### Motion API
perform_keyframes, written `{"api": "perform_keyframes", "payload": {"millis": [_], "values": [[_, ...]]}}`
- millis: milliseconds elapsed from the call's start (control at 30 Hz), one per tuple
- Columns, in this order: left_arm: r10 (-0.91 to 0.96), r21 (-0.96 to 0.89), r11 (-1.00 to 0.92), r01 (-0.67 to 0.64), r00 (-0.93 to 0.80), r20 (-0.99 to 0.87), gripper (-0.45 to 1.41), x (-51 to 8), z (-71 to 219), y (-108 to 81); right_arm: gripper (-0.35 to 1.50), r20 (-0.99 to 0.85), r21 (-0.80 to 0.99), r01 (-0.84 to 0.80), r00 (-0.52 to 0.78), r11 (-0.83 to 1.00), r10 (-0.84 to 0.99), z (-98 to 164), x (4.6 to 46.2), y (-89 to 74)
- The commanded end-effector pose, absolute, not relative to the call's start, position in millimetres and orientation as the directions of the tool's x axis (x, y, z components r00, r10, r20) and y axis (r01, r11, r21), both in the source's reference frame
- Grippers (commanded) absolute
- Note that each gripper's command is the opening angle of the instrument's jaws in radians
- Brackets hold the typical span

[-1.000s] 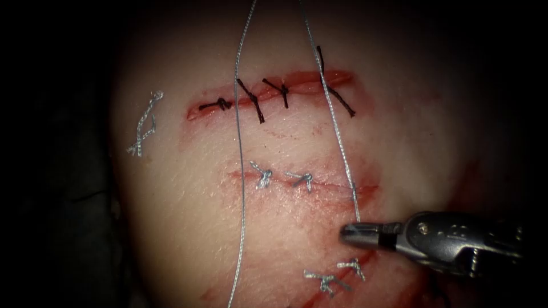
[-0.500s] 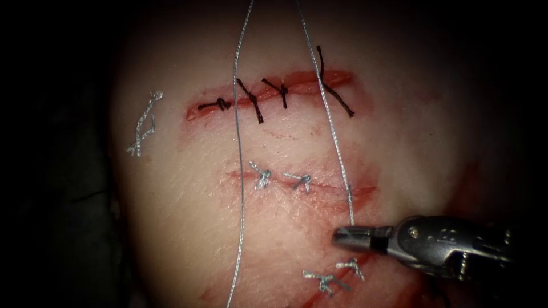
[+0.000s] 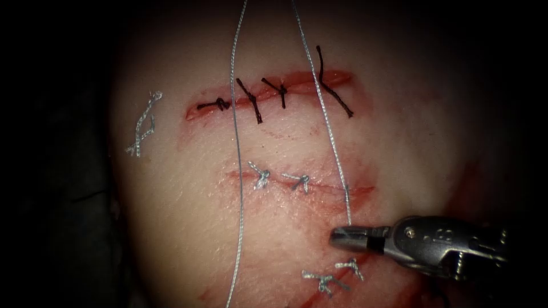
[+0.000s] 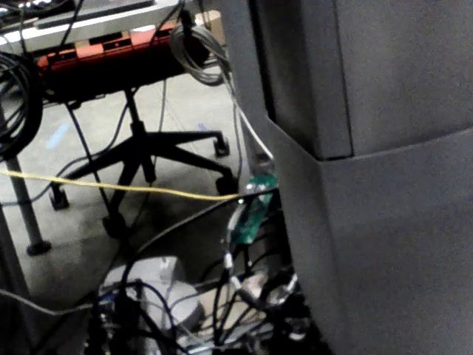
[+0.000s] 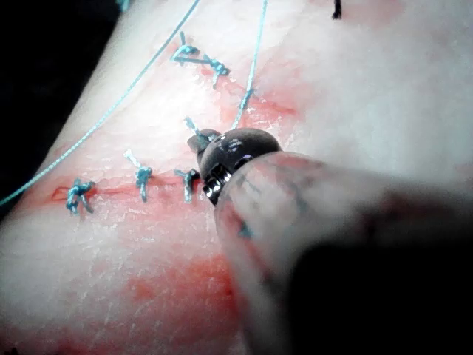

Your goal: Wound Closure

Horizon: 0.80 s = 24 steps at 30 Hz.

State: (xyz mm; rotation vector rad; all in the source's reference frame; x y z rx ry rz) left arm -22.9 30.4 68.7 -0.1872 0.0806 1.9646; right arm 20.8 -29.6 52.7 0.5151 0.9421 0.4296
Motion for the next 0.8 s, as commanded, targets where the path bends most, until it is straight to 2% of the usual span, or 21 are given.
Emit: {"api": "perform_keyframes", "payload": {"millis": [33, 167, 300, 333, 367, 400, 467, 533, 600, 733, 767, 800], "values": [[0.909, -0.030, -0.391, -0.920, -0.381, -0.171, -0.45, -23.4, 69.1, 30.9, -0.35, -0.648, 0.588, -0.122, 0.521, 0.800, 0.556, 52.9, 21.5, -29.8], [0.907, -0.044, -0.394, -0.918, -0.380, -0.179, -0.45, -23.5, 69.3, 30.5, -0.35, -0.641, 0.592, -0.133, 0.521, 0.795, 0.564, 52.9, 21.8, -29.5], [0.927, -0.227, -0.374, -0.899, -0.351, -0.136, -0.45, -24.6, 68.5, 27.9, -0.35, -0.687, 0.588, -0.110, 0.454, 0.801, 0.567, 52.4, 22.3, -28.1], [0.927, -0.266, -0.376, -0.888, -0.356, -0.121, -0.45, -25.0, 68.2, 26.8, -0.25, -0.709, 0.584, -0.094, 0.424, 0.806, 0.563, 52.2, 22.3, -27.7], [0.930, -0.305, -0.367, -0.879, -0.353, -0.102, -0.45, -25.4, 67.8, 25.7, 0.05, -0.720, 0.581, -0.089, 0.407, 0.809, 0.562, 52.0, 22.3, -27.2], [0.935, -0.392, -0.344, -0.853, -0.349, -0.061, -0.45, -26.1, 66.4, 22.5, 1.06, -0.751, 0.555, -0.075, 0.383, 0.828, 0.538, 51.3, 22.4, -26.0], [0.932, -0.421, -0.343, -0.840, -0.359, -0.043, -0.45, -26.5, 65.7, 21.2, 1.13, -0.752, 0.557, -0.074, 0.379, 0.827, 0.540, 50.9, 22.4, -25.4], [0.928, -0.492, -0.333, -0.804, -0.372, -0.021, -0.45, -27.0, 62.9, 17.8, 1.08, -0.764, 0.543, -0.077, 0.368, 0.836, 0.530, 49.0, 21.9, -23.3], [0.934, -0.548, -0.303, -0.780, -0.358, -0.007, -0.45, -27.0, 59.4, 15.8, 1.18, -0.768, 0.553, -0.108, 0.318, 0.826, 0.556, 46.3, 21.2, -20.9], [0.941, -0.616, -0.275, -0.739, -0.339, -0.013, -0.45, -27.0, 55.4, 14.4, 0.93, -0.751, 0.599, -0.134, 0.247, 0.789, 0.612, 42.6, 20.2, -17.5], [0.942, -0.633, -0.271, -0.725, -0.336, -0.019, -0.45, -27.0, 54.6, 14.0, 0.66, -0.704, 0.658, -0.166, 0.210, 0.734, 0.678, 42.0, 20.3, -16.7], [0.946, -0.663, -0.257, -0.703, -0.323, -0.025, -0.45, -27.0, 53.6, 13.3, 0.21, -0.656, 0.708, -0.194, 0.176, 0.679, 0.734, 41.8, 20.4, -16.1]]}}
